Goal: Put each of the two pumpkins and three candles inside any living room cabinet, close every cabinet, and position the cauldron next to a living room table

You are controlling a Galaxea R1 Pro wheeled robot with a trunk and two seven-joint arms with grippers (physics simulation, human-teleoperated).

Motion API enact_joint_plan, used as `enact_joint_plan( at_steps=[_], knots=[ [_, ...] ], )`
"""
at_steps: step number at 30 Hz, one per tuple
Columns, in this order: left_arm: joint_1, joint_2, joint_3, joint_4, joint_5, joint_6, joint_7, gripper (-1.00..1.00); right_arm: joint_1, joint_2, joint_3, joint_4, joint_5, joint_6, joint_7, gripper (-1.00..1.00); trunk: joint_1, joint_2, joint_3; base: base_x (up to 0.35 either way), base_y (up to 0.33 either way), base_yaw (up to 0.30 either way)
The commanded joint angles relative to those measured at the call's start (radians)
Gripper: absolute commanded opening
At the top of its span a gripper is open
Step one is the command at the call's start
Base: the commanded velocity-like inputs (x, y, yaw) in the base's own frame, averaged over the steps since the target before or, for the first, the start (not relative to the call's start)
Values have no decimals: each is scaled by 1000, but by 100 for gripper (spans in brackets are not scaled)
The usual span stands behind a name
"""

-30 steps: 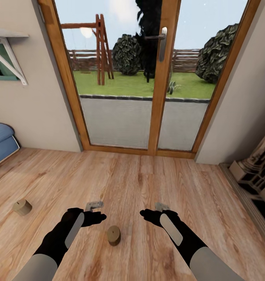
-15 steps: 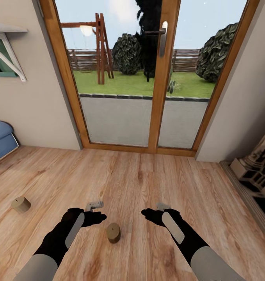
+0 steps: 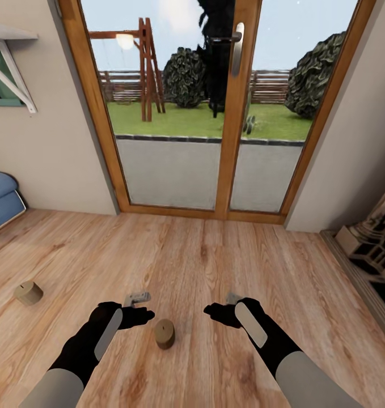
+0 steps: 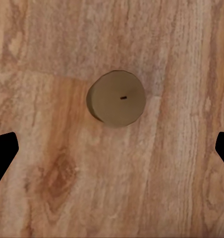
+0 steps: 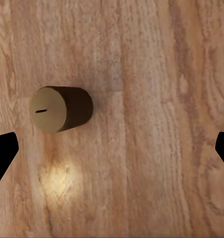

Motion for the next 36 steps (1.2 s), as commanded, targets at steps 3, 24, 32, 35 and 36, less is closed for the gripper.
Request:
enact_joint_plan(
  at_steps=[3, 24, 32, 35, 36],
  knots=[
    [-1, 1, -2, -1, 7, 3, 7, 100, 0, 0, 3, -1, -10, 0, -19, 100, 11, -22, -10, 0, 0, 0],
    [0, 0, -4, -1, 5, 1, 17, 100, -1, 0, 3, 0, -9, -1, -30, 100, 68, -121, -81, 0, 0, 0],
    [1, -26, -6, -1, -8, -2, 19, 100, -1, 2, 3, 1, -8, -3, -30, 100, 72, -123, -112, 0, 0, 0],
    [1, -36, -7, -1, -10, -4, 20, 100, -1, 2, 3, 1, -7, -4, -30, 100, 73, -124, -124, 0, 0, 0],
    [1, -37, -7, -1, -10, -4, 20, 100, -1, 2, 3, 1, -7, -4, -30, 100, 74, -124, -128, 0, 0, 0]
  ],
)
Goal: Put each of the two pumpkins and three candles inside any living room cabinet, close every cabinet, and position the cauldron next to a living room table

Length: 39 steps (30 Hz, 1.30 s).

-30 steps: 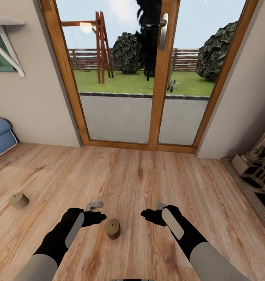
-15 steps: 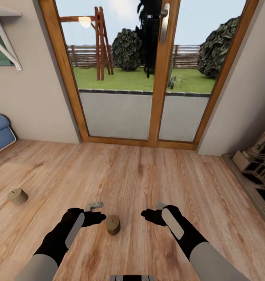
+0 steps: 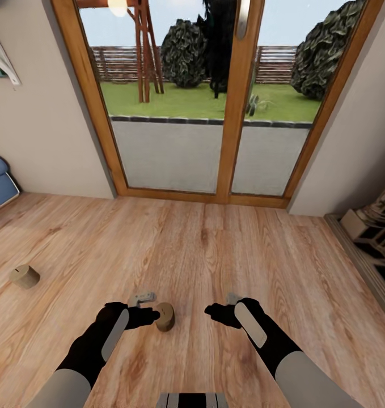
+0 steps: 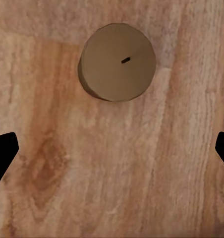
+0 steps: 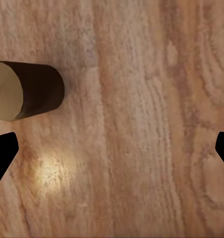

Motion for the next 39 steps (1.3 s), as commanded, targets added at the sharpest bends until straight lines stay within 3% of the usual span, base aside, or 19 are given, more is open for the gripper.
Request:
enact_joint_plan(
  at_steps=[1, 6, 16, 24, 39],
  knots=[
    [0, -1, -1, -1, 8, 3, 7, 100, 0, 0, 3, -1, -11, 0, -10, 100, 0, -1, -5, 0, 0, 0],
    [0, -3, -1, -1, 7, 2, 7, 100, 0, 0, 3, -1, -10, 0, -10, 100, 2, -2, -24, 0, 0, 0],
    [0, -4, -12, -1, 6, 0, 7, 100, 0, 1, 3, 0, -6, -2, -10, 100, 2, -2, -24, 0, 0, 0],
    [0, -3, -41, 0, 6, 0, 7, 100, 0, 1, 3, 1, -6, -3, -10, 100, 2, -2, -24, 97, -89, 0],
    [0, -3, -44, 0, 10, 0, 7, 100, 0, 3, 4, 2, -3, -3, -10, 100, 2, -2, -24, 121, -105, 0]
  ],
)
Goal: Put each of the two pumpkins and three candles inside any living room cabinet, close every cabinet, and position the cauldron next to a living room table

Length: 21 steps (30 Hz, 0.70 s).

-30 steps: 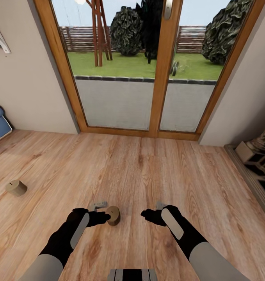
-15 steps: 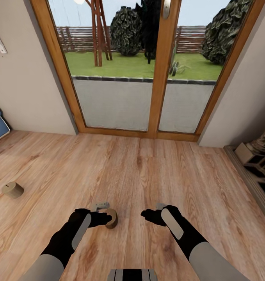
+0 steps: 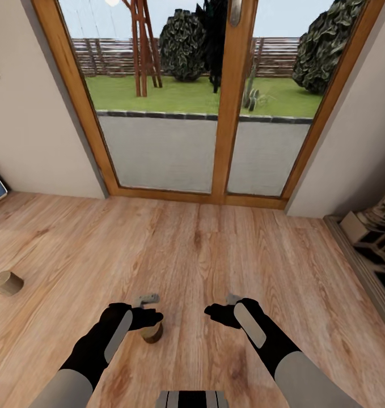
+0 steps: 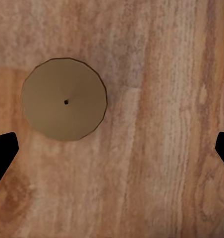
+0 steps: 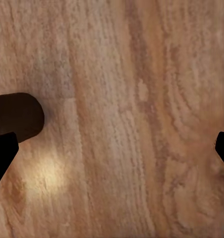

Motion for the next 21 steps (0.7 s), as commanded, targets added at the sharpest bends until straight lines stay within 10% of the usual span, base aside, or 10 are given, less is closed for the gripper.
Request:
enact_joint_plan(
  at_steps=[1, 21],
  knots=[
    [0, 0, -1, -1, 8, 4, 7, 100, -1, 0, 3, -2, -10, 1, -10, 100, 0, 0, -1, 173, -138, 0],
    [0, 2, 5, -1, 10, 4, 7, 100, 0, 1, 3, -1, -10, 1, -10, 100, 0, 0, -1, 87, -40, 0]
  ],
)
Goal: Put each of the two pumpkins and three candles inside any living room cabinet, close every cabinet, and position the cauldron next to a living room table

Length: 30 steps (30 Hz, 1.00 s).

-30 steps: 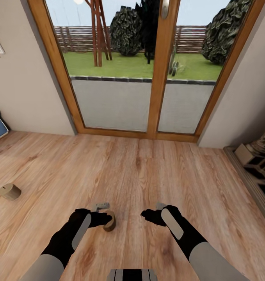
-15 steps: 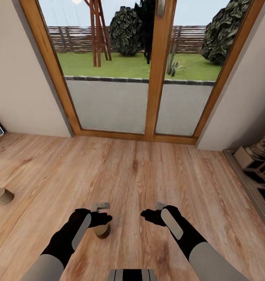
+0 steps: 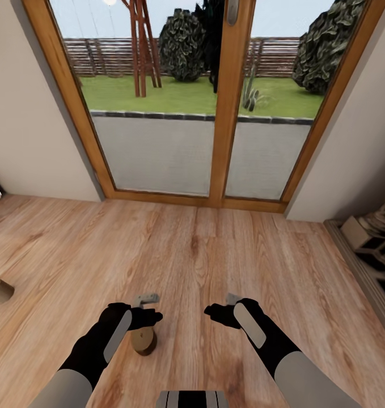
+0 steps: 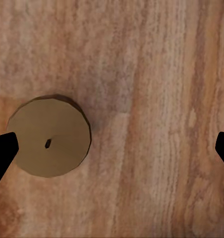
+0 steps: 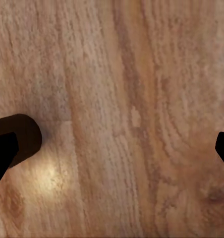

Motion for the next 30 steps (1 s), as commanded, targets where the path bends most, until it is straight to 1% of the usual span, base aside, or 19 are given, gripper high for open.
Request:
enact_joint_plan(
  at_steps=[1, 17, 19, 22, 23, 25, 26, 30],
  knots=[
    [0, 0, -1, -1, 8, 4, 7, 100, 0, 0, 3, -1, -10, 1, -10, 100, 0, 0, -1, 51, -1, 0],
    [0, 0, 4, 0, 8, 4, 8, 100, -1, 0, 3, -1, -10, 1, -10, 100, 0, 0, -1, 32, 34, 0],
    [0, -1, 5, 4, 8, 4, 17, 100, -1, 0, 3, -1, -10, 1, -10, 100, 0, 0, -1, 2, 3, 0],
    [0, -2, 5, 28, 11, 2, 83, 100, -1, 0, 3, -1, -10, 1, -10, 100, 0, 0, -1, 0, 1, 0],
    [0, -3, 5, 35, 15, 1, 119, 100, -1, 0, 3, -1, -10, 1, -10, 100, 0, 0, -1, 0, 0, 0],
    [0, -7, 5, 41, 19, 0, 157, 100, -1, 0, 3, -1, -9, 1, -10, 100, 0, 0, -1, 0, 0, 0],
    [0, -9, 5, 44, 20, 0, 172, 100, -1, 0, 3, -1, -9, 1, -10, 100, 0, 0, -1, 0, 0, 0],
    [0, -14, 6, 46, 23, -1, 192, 100, -1, 0, 3, -1, -9, 1, -10, 100, 0, 0, -1, 0, 0, 0]
  ],
)
